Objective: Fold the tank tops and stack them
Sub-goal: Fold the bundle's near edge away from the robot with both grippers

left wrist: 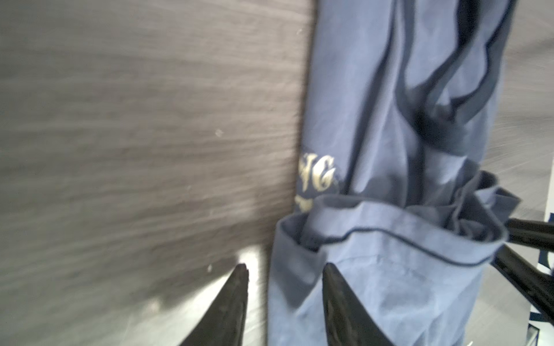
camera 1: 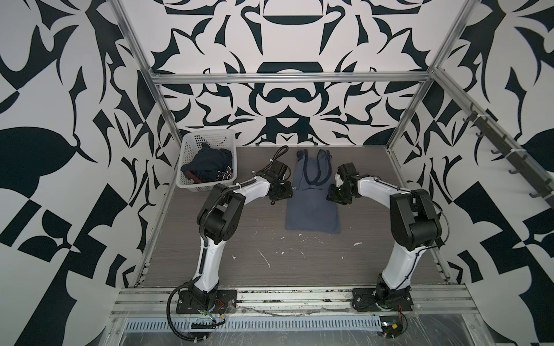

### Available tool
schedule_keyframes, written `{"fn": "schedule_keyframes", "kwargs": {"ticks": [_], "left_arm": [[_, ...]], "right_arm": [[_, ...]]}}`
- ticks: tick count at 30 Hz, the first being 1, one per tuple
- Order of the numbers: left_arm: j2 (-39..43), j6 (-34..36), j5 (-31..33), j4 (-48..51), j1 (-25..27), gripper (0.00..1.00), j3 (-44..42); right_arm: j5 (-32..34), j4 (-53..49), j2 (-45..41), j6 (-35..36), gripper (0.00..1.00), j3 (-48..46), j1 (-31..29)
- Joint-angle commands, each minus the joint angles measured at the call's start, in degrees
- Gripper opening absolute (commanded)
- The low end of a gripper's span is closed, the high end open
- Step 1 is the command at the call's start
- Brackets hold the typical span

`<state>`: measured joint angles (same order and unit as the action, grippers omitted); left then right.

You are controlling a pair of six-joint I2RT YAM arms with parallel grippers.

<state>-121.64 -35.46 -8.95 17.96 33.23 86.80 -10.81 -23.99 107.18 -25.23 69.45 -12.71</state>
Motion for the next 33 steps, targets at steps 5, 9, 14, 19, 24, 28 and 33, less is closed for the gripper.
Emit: {"fn": "schedule_keyframes", "kwargs": {"ticks": [5,9,14,19,24,28,33], "left_arm": [[-4.59,0.75,-2.08,0.13,-0.01,0.27,4.92],[-4.06,0.53,-2.75,0.38,0.01,0.12,5.84],[1.87,0.31,-1.30,-0.39,0.75,0.00,4.20],[7.24,0.13,-1.30,-4.33,1.62,0.00,1.73],[5.97,0.05,-1.73,-6.33,1.90,0.00,3.33],[1.53,0.11,-1.58,-6.77,1.53,0.00,6.06],[-6.36,0.44,-2.63,-4.10,0.75,0.05,12.01]], "right_arm": [[0.58,-0.12,0.61,0.98,0.16,4.02,0.19],[0.73,-0.75,-0.17,1.35,0.03,4.38,0.23],[2.40,-2.09,-5.51,1.32,0.00,3.10,0.19],[4.86,-1.78,-12.93,0.96,0.00,-0.44,0.43],[6.24,-2.44,-12.87,1.34,0.00,-0.28,1.43],[5.38,-1.28,-9.42,2.12,0.00,0.61,1.77],[5.00,-0.16,-3.58,2.52,0.02,2.69,2.53]]}}
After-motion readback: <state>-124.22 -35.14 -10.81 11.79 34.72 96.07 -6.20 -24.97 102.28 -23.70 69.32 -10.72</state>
